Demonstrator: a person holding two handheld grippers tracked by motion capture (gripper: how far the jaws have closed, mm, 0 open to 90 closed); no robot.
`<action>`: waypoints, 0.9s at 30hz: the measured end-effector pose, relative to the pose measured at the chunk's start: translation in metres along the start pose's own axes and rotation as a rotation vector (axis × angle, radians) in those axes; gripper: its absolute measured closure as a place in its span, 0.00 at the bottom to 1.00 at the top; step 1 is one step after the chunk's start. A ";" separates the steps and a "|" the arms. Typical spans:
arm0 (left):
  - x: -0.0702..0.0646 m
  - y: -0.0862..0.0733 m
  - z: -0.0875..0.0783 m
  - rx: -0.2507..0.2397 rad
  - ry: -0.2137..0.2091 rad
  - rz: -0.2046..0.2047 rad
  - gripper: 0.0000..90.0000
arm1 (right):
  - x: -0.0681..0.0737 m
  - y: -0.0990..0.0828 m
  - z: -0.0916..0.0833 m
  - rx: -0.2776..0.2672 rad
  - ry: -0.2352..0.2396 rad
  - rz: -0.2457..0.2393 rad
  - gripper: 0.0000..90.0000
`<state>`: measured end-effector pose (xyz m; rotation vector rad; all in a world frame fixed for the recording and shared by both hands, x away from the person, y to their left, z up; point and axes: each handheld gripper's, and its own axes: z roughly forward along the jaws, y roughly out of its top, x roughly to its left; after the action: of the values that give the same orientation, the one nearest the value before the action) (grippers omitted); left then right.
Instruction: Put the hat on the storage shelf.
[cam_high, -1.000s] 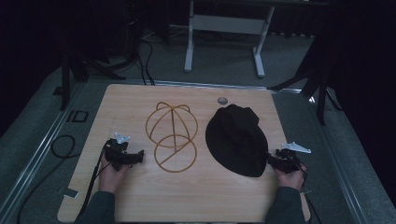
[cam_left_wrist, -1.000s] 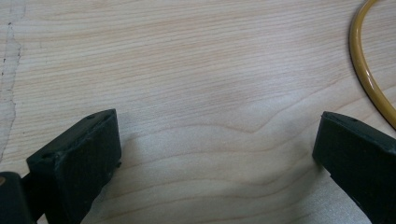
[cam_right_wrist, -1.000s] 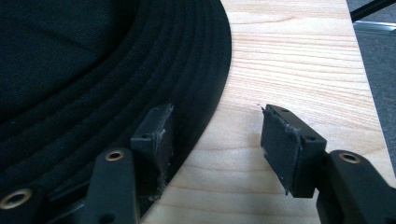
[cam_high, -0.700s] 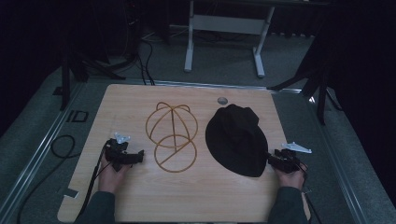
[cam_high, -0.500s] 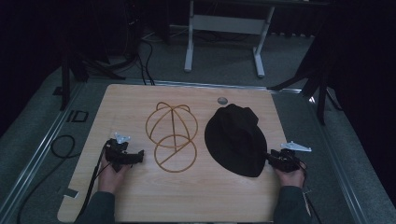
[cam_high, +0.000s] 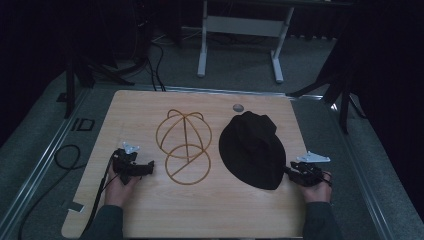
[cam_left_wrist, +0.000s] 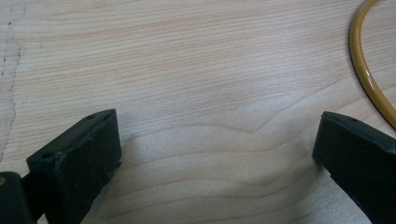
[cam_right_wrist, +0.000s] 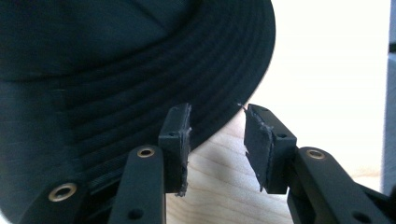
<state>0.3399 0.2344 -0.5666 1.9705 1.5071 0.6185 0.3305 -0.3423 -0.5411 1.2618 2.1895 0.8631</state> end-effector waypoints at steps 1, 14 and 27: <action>0.000 0.000 0.000 0.000 0.000 0.001 0.01 | 0.002 0.003 -0.003 -0.001 -0.005 -0.017 0.67; 0.000 0.000 0.000 -0.002 0.000 -0.002 0.01 | 0.015 0.034 -0.027 0.026 0.036 -0.115 0.63; 0.000 0.000 0.000 0.000 -0.002 -0.001 0.01 | 0.032 0.056 -0.054 0.126 0.097 -0.171 0.60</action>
<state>0.3398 0.2340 -0.5665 1.9704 1.5064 0.6153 0.3131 -0.3085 -0.4659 1.0889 2.4218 0.7427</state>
